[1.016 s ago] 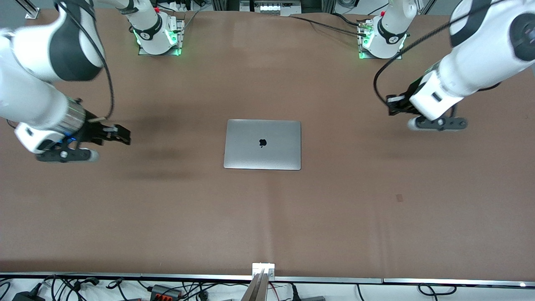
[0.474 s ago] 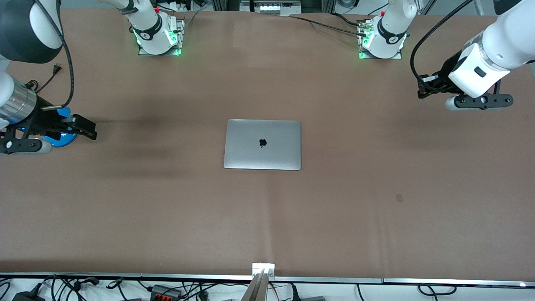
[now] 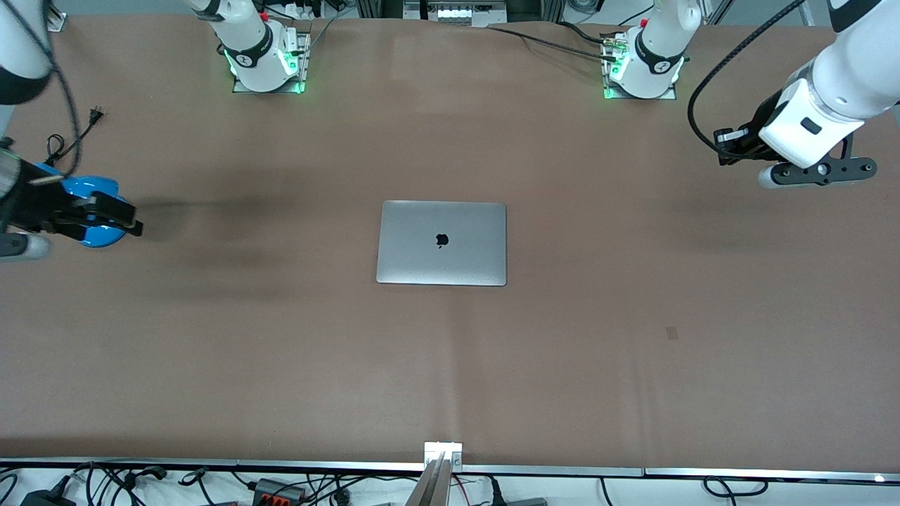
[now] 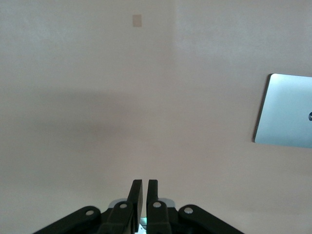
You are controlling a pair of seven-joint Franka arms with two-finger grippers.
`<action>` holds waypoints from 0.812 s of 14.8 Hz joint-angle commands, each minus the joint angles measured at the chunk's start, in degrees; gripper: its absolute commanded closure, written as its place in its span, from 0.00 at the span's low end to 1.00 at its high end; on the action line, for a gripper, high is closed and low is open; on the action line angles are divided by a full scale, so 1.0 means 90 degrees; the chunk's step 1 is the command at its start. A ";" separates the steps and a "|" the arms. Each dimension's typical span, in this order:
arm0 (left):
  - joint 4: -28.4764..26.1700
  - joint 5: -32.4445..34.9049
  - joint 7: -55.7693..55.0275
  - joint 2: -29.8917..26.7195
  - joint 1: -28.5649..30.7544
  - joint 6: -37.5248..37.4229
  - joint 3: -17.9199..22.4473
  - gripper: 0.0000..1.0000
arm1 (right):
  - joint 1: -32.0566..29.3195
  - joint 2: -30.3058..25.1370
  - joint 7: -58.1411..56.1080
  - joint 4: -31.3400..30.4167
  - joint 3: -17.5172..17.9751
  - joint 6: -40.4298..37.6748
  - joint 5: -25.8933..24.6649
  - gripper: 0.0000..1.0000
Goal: Close laptop with both arms from behind
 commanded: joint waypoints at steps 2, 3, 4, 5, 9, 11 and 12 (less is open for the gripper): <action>-0.1388 0.0090 0.0393 -0.1054 0.0009 0.0851 0.0061 0.74 | -0.0531 -0.0149 0.0910 0.0019 0.0689 -0.0164 -0.0415 0.00; -0.1186 0.0051 0.0316 -0.0919 0.0018 0.0852 0.0070 0.57 | -0.0531 -0.0217 0.0982 0.0010 0.0709 -0.0203 -0.0532 0.00; -0.0962 0.0050 0.0315 -0.0725 0.0047 0.0842 0.0138 0.48 | -0.0531 -0.0257 0.0838 -0.0020 0.0699 -0.0203 -0.0639 0.00; -0.0786 0.0050 0.0325 -0.0568 0.0038 0.0822 0.0274 0.34 | -0.0531 -0.0344 0.0604 -0.0078 0.0670 -0.0165 -0.0650 0.00; -0.0706 0.0041 0.0393 -0.0479 0.0038 0.0685 0.0334 0.00 | -0.0483 -0.0909 0.0504 -0.0972 0.0660 0.0302 -0.0816 0.00; -0.0686 0.0060 0.0374 -0.0440 0.0048 0.0754 0.0392 0.00 | -0.0482 -0.1426 0.0494 -0.1754 0.0670 0.0664 -0.0826 0.00; -0.0696 0.0070 0.0383 -0.0440 0.0038 0.0686 0.0441 0.00 | -0.0482 -0.1603 0.0494 -0.2000 0.0699 0.0753 -0.0932 0.00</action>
